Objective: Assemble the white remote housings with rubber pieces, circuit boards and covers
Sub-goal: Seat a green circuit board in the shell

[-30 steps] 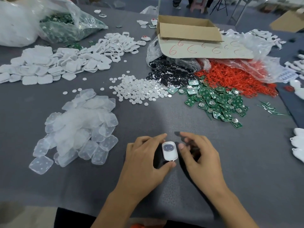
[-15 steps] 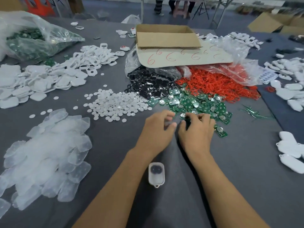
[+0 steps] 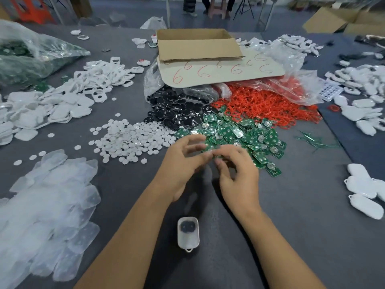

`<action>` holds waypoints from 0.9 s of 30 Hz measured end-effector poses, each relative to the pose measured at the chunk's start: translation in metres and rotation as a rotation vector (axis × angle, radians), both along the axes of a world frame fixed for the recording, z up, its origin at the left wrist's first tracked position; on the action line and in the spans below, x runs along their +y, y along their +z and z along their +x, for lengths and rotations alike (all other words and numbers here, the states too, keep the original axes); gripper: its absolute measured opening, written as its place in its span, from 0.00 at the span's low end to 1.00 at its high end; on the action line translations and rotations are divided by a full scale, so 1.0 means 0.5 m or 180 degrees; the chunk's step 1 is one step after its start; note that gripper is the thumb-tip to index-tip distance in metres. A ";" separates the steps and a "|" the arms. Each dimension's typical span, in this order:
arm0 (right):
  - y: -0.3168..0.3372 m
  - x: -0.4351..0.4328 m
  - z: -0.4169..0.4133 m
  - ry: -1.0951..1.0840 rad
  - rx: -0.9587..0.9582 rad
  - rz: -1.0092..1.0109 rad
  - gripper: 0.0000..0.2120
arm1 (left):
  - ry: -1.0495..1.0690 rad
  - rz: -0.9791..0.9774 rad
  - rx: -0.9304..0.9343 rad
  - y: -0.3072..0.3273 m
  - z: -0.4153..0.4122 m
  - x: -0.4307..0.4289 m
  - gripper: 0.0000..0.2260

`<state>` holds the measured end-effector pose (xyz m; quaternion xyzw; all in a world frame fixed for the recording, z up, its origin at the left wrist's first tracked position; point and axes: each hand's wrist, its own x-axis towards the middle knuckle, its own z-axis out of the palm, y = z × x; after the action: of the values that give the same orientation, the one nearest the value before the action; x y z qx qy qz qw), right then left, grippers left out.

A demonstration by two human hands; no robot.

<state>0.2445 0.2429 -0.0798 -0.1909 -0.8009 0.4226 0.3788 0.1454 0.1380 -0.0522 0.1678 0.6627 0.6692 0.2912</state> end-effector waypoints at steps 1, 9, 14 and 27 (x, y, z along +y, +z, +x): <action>0.008 -0.013 0.009 0.0215 0.0138 -0.0468 0.14 | 0.0036 0.0164 -0.0250 0.003 0.008 -0.019 0.16; 0.058 -0.115 0.111 0.1055 -0.0246 -0.1765 0.17 | -0.0132 0.0498 -0.0103 0.017 0.091 -0.183 0.17; 0.089 -0.164 0.140 0.1135 -0.0284 -0.1995 0.10 | 0.0312 0.0422 0.0351 0.024 0.136 -0.222 0.14; 0.119 -0.194 0.166 0.1061 -0.0599 -0.1875 0.07 | 0.0237 0.0450 0.0187 0.015 0.200 -0.263 0.13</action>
<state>0.3273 0.1458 -0.0203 -0.1966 -0.6962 0.6722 0.1578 0.2452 0.0065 -0.0445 0.1827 0.6279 0.7195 0.2340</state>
